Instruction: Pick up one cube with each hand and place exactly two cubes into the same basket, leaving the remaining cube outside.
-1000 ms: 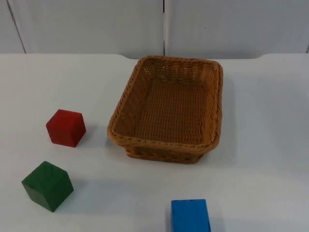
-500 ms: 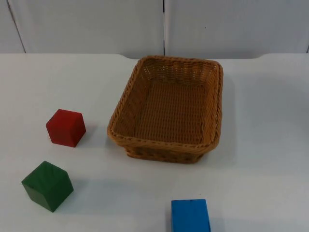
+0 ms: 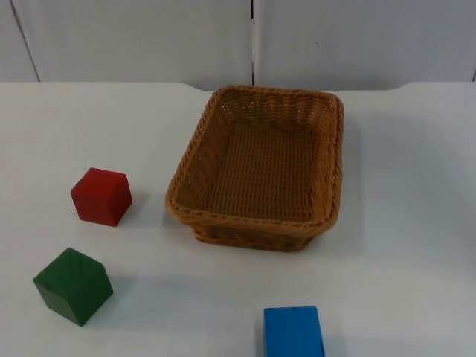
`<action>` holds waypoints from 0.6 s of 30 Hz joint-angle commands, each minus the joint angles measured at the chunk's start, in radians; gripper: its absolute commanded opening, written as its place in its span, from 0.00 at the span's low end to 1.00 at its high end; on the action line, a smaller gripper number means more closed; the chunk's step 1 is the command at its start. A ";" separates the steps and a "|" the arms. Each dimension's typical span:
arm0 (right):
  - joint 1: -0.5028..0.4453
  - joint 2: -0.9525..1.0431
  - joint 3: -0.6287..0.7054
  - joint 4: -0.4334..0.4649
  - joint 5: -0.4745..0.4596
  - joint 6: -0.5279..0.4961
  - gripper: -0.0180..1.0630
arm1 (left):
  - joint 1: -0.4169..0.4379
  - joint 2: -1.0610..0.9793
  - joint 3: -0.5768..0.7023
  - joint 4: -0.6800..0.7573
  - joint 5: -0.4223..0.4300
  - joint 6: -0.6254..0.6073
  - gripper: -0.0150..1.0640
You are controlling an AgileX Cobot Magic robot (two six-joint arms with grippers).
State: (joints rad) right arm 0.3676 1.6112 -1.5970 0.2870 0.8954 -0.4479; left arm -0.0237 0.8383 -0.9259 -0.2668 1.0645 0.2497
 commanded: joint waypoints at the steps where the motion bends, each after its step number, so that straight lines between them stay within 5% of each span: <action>1: 0.078 0.055 -0.038 0.002 0.077 -0.065 0.99 | 0.001 0.041 -0.005 -0.014 0.004 0.039 0.99; 9: 0.222 0.099 -0.035 -0.091 0.095 -0.121 0.99 | -0.005 0.137 -0.005 -0.023 0.009 0.092 0.99; 18: 0.334 0.110 -0.033 -0.106 0.182 -0.166 0.99 | -0.133 0.300 -0.005 0.060 -0.024 0.084 0.99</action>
State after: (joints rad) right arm 0.6867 1.7230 -1.6213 0.1869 1.0494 -0.5970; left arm -0.1226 1.1009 -0.9259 -0.2468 1.0571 0.3404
